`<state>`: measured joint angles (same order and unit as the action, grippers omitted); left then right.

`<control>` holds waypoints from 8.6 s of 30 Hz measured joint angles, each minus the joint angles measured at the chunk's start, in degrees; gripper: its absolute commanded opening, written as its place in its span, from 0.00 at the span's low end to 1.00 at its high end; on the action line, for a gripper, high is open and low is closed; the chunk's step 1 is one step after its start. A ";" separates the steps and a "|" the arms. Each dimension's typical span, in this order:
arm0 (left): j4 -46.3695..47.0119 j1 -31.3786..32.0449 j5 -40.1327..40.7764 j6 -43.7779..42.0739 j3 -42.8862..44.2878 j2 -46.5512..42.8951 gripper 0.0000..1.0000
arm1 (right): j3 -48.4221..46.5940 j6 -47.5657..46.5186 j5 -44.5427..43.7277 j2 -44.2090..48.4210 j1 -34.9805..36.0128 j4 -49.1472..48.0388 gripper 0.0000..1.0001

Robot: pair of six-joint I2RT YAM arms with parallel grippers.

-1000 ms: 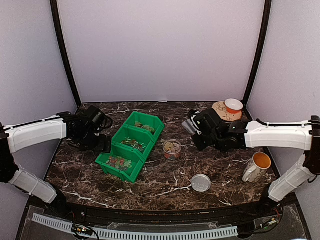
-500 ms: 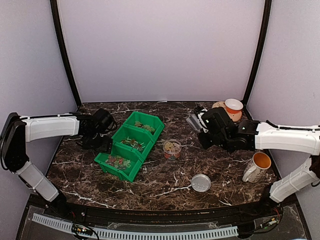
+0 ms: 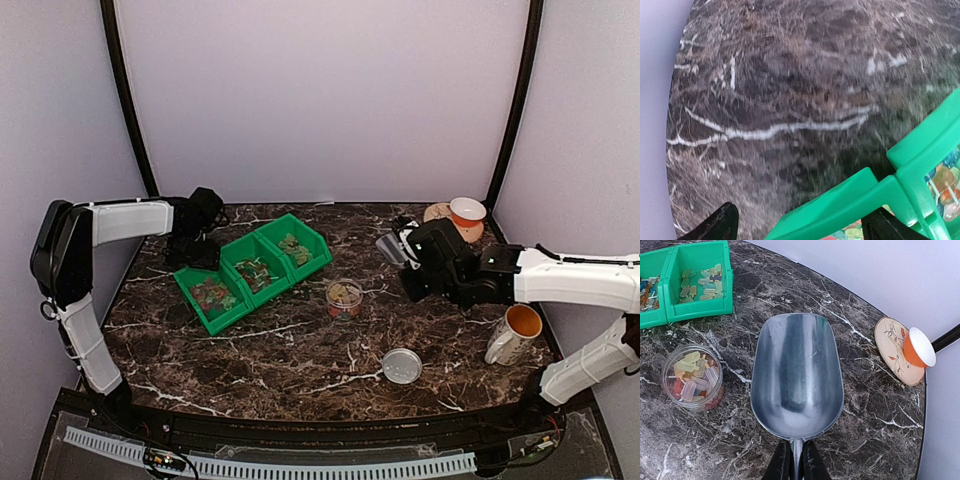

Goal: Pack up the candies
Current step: Move the plate to the center of the board, then place the spatula at the center of the board, then pick up the bottle lid from the center of the board.

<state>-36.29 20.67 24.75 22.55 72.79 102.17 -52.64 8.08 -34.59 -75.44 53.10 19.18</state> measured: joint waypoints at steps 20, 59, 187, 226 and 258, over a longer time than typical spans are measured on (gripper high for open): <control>0.83 -1.09 -4.83 -7.78 35.41 25.49 0.86 | 1.88 2.40 1.64 -1.25 -4.98 -1.60 0.02; -0.26 5.18 0.46 -2.62 32.33 11.89 0.99 | -4.85 7.26 7.98 -21.99 -14.27 -5.16 0.03; 14.56 11.10 -5.81 -12.17 -13.22 -26.84 0.99 | -0.94 23.34 -7.32 -23.71 34.29 22.40 0.42; 14.56 11.10 -5.66 -12.37 -13.22 -26.84 0.99 | 3.28 22.47 1.90 -21.09 28.35 12.57 0.00; 23.19 13.31 -41.16 -19.61 -18.03 -31.76 0.99 | -1.51 7.10 25.97 -2.08 22.40 0.92 0.00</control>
<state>-13.10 33.98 -16.40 2.94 54.76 70.41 -54.15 15.18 -8.62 -77.52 75.50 20.10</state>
